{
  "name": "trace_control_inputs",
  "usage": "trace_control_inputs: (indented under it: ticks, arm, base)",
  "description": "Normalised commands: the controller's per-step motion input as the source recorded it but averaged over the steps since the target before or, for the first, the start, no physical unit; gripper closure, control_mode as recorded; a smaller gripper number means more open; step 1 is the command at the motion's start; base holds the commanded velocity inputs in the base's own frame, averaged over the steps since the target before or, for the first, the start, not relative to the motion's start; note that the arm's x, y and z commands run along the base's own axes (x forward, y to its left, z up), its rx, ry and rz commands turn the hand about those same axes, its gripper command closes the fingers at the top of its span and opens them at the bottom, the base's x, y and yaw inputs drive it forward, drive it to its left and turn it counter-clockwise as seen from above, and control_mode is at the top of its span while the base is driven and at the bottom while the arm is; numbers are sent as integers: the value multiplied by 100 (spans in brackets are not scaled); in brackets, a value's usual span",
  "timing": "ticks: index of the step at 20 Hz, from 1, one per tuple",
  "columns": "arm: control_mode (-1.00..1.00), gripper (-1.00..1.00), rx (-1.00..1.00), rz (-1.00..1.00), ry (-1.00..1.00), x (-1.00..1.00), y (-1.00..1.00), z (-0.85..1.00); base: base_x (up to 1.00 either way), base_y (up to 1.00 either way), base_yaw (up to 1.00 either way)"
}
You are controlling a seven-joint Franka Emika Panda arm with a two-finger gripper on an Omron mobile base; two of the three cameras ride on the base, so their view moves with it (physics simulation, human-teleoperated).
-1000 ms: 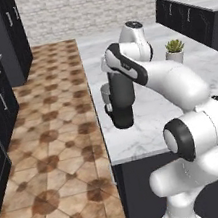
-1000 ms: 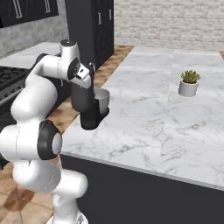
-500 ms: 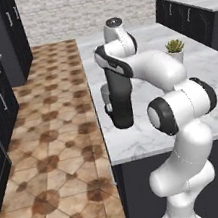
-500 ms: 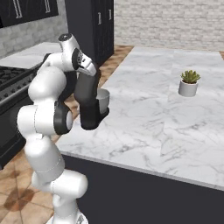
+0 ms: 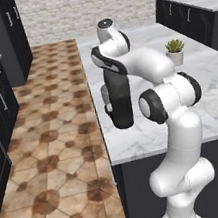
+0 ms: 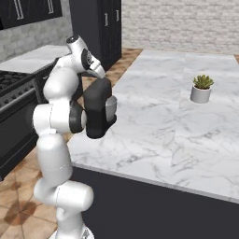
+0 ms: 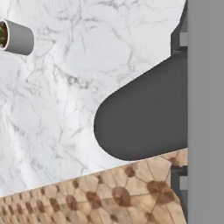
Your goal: Close the stand mixer head.
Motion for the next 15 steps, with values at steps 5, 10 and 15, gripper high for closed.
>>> trace_control_inputs:
  ticks: [5,10,15]
  arm:
    - [-100,-100,2,1,0,-48,-31,81]
    - [-100,-100,3,15,4,-78,-30,39]
    - [-100,-100,0,21,1,-100,-2,-1]
  base:
    - [0,0,0]
    - [0,0,0]
    - [0,0,0]
